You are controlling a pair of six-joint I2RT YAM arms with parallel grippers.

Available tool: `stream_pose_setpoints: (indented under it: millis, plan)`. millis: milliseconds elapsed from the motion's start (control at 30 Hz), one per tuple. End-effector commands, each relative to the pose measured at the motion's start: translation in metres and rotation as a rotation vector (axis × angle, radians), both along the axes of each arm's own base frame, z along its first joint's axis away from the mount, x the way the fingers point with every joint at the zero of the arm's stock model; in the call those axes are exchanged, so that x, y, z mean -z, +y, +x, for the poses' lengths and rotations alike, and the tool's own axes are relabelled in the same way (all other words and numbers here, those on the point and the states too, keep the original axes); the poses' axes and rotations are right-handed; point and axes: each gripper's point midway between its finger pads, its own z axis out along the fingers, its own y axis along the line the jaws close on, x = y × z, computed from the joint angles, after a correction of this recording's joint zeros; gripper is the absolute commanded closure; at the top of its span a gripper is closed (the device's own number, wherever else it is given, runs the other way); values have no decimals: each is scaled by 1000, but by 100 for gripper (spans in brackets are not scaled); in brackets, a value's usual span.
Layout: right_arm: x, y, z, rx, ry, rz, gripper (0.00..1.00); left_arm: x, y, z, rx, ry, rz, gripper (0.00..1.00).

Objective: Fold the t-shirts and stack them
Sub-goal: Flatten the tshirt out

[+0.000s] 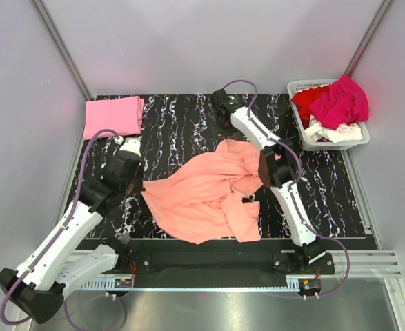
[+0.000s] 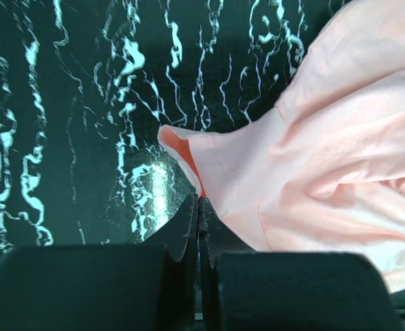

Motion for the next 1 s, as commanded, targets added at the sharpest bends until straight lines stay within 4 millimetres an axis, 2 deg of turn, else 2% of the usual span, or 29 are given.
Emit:
stream_pose_setpoints:
  millis: [0,33,67,100,133,167,200,233,300,333,367,400,467,500,533,567,600,633,667,700,733,767,800,867,900,967]
  plan:
    - [-166,-13,9,22,-291,122,100,-66,6,13,-34,-158,-27,100]
    - [-208,-24,1,35,-353,152,100,-76,8,12,-36,-175,-27,100]
    - [-229,-30,-3,43,-388,165,100,-100,9,13,-37,-225,-47,100]
    - [-251,-37,-9,53,-422,180,100,-112,10,14,-35,-250,-46,100]
    - [-289,-50,-24,71,-482,206,100,-123,13,12,-37,-270,-44,100]
    - [-308,-58,-32,83,-514,216,100,-150,15,11,-38,-329,-67,100]
    - [-323,-65,-41,90,-535,226,100,-161,18,10,-31,-352,-58,100]
    - [-356,-80,-59,111,-598,250,100,-189,22,7,-42,-415,-77,100]
    - [-382,-95,-79,133,-648,263,100,-215,28,2,-46,-475,-85,100]
    - [-411,-107,-101,144,-712,289,100,-228,30,0,-48,-505,-94,100]
    - [-417,-117,-109,166,-727,282,100,-250,35,-6,-52,-559,-120,100]
    - [-441,-129,-134,181,-783,310,100,-261,37,-9,-51,-590,-129,100]
    - [-458,-144,-155,210,-835,322,100,-287,43,-20,-51,-661,-161,100]
    - [-470,-154,-176,220,-876,346,100,-297,44,-23,-43,-697,-165,100]
    - [-476,-159,-186,224,-901,359,100,-307,47,-31,-29,-736,-182,100]
    - [-466,-161,-191,222,-887,349,100,-314,49,-37,-15,-765,-178,100]
    - [-487,-172,-217,225,-965,400,100,-322,50,-41,-6,-801,-189,100]
    - [-491,-175,-227,221,-986,417,100,-333,54,-52,8,-842,-207,100]
    - [-479,-174,-231,210,-969,422,100,-340,56,-58,24,-871,-202,100]
    - [-495,-183,-256,213,-1034,475,100,-346,58,-63,33,-898,-205,100]
    - [-495,-186,-264,211,-1046,490,100,-357,62,-73,45,-937,-217,100]
    - [-486,-184,-268,196,-1035,498,100,-364,65,-79,55,-964,-207,100]
    - [-495,-190,-286,195,-1079,535,100,-368,66,-84,64,-981,-204,100]
    - [-490,-193,-296,189,-1091,549,100,-383,72,-97,84,-1032,-195,100]
    - [-497,-200,-310,193,-1131,573,100,-388,73,-102,96,-1052,-196,100]
    - [-499,-207,-318,211,-1162,576,100,-403,79,-114,105,-1110,-194,100]
